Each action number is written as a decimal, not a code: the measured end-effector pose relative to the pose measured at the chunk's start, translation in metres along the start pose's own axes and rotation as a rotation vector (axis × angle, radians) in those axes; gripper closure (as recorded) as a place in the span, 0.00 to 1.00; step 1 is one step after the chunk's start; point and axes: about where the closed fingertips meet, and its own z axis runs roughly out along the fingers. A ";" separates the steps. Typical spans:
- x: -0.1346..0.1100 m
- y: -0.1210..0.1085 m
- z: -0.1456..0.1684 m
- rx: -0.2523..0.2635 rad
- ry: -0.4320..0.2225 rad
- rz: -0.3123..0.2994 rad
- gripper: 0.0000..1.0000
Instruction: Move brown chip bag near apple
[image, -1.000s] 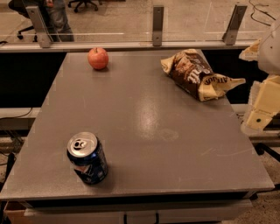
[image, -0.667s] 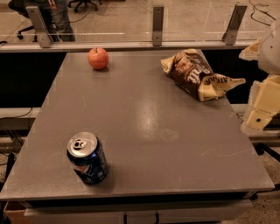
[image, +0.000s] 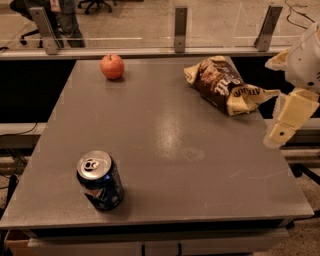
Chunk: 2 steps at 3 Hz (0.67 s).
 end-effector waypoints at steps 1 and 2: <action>-0.006 -0.018 0.020 0.021 -0.035 -0.001 0.00; -0.017 -0.043 0.041 0.056 -0.088 -0.006 0.00</action>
Offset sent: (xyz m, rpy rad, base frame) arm 0.0985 0.0189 -0.0312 0.1223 -0.1430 0.0217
